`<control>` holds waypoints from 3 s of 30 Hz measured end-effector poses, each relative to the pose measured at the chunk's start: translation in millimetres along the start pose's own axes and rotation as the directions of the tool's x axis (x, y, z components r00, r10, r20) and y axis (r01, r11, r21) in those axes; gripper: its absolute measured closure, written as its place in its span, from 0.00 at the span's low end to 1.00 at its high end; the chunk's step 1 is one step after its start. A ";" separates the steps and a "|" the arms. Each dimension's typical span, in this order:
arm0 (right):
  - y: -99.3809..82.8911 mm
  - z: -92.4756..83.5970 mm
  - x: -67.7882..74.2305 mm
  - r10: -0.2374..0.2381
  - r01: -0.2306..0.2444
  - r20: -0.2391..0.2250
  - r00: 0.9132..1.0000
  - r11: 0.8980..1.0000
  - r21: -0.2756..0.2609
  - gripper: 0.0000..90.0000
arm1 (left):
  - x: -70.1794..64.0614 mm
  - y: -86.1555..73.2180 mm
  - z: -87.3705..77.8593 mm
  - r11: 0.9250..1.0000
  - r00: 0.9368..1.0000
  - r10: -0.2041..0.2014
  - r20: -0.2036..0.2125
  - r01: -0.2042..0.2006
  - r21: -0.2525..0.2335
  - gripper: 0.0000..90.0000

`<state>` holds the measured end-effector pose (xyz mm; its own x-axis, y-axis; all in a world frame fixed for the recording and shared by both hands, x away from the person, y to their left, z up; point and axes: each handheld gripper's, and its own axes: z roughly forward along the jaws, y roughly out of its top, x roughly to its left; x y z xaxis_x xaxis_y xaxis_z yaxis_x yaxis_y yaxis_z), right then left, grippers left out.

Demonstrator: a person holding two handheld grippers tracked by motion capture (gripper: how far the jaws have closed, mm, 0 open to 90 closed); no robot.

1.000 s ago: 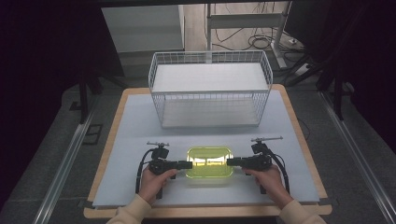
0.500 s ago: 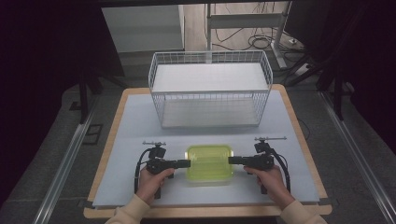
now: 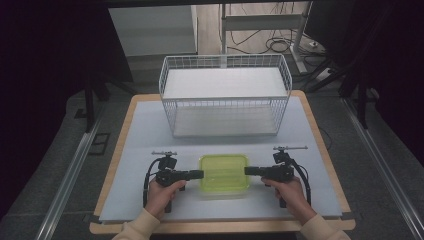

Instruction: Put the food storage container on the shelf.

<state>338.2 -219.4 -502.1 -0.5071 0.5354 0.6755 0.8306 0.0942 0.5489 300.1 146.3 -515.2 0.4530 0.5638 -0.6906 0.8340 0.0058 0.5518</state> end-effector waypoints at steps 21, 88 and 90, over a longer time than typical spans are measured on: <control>7.4 -12.4 20.3 -0.060 0.060 -0.008 0.998 0.997 -0.057 0.91 | -16.6 10.6 -16.1 0.998 0.999 0.052 0.011 -0.052 -0.036 0.90; 138.4 -54.7 88.0 -0.203 0.203 0.021 0.979 0.962 -0.180 0.91 | -76.4 141.7 -67.5 0.974 0.987 0.161 -0.026 -0.163 -0.159 0.90; 144.2 -55.5 90.3 -0.204 0.206 0.026 0.979 0.961 -0.184 0.91 | -76.6 147.4 -68.5 0.973 0.987 0.160 -0.025 -0.162 -0.164 0.90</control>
<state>399.4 -204.0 -334.7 -0.6599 0.5264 0.5360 0.6516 0.0459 0.7571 366.7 160.5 -349.0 0.5724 0.5782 -0.5814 0.6867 0.0494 0.7252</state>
